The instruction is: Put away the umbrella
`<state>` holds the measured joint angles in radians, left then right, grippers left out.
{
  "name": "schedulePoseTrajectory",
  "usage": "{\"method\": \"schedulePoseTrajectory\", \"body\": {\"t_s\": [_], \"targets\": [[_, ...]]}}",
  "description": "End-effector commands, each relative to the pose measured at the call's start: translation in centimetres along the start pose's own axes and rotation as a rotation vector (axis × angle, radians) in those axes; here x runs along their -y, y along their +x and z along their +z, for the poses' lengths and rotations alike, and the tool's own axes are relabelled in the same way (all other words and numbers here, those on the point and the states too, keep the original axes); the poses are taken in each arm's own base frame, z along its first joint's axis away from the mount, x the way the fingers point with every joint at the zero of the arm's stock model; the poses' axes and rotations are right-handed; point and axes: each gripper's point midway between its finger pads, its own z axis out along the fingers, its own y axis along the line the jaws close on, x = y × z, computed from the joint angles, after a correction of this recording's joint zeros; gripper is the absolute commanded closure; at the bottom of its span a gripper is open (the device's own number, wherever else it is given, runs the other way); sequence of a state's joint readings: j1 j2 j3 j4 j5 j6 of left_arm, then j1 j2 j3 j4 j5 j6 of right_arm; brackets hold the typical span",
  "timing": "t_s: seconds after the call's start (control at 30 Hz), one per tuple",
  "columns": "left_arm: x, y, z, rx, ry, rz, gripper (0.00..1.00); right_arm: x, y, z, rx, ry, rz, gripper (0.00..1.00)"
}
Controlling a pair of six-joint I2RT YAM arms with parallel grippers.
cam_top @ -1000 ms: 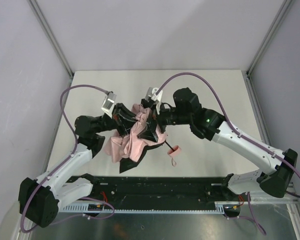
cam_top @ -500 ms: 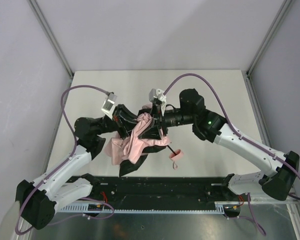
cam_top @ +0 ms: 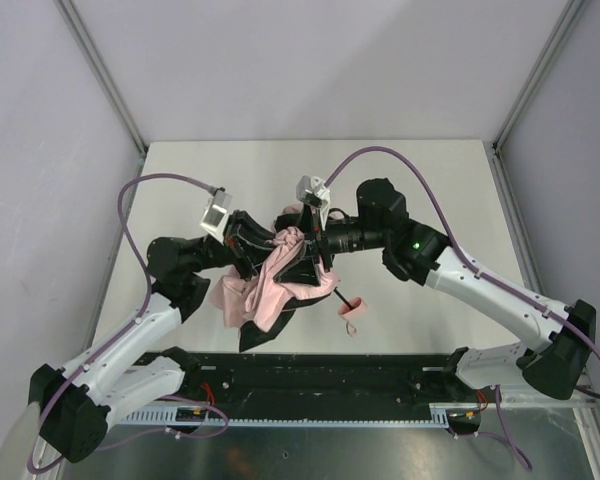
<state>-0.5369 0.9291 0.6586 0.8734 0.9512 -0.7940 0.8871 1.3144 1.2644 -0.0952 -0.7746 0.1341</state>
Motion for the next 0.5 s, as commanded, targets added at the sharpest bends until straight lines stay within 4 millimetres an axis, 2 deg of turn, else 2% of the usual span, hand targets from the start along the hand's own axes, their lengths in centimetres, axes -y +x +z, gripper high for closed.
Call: {"method": "schedulePoseTrajectory", "body": {"t_s": [0.0, 0.1, 0.17, 0.47], "targets": [[4.9, -7.1, 0.8, 0.202, 0.096, 0.299, 1.00, 4.3, 2.4, -1.3, -0.058, 0.280, 0.062, 0.22], [4.0, -7.1, 0.7, 0.211, 0.055, 0.287, 1.00, 4.3, 2.3, -2.3, -0.064, 0.335, 0.043, 0.17], [3.5, -7.3, 0.7, 0.224, 0.033, 0.271, 1.00, 4.0, 2.7, -2.1, -0.078, 0.331, 0.037, 0.15], [3.1, -8.3, 0.6, 0.273, -0.005, 0.245, 1.00, 3.7, 3.6, 0.7, -0.085, 0.215, 0.060, 0.18]]}}
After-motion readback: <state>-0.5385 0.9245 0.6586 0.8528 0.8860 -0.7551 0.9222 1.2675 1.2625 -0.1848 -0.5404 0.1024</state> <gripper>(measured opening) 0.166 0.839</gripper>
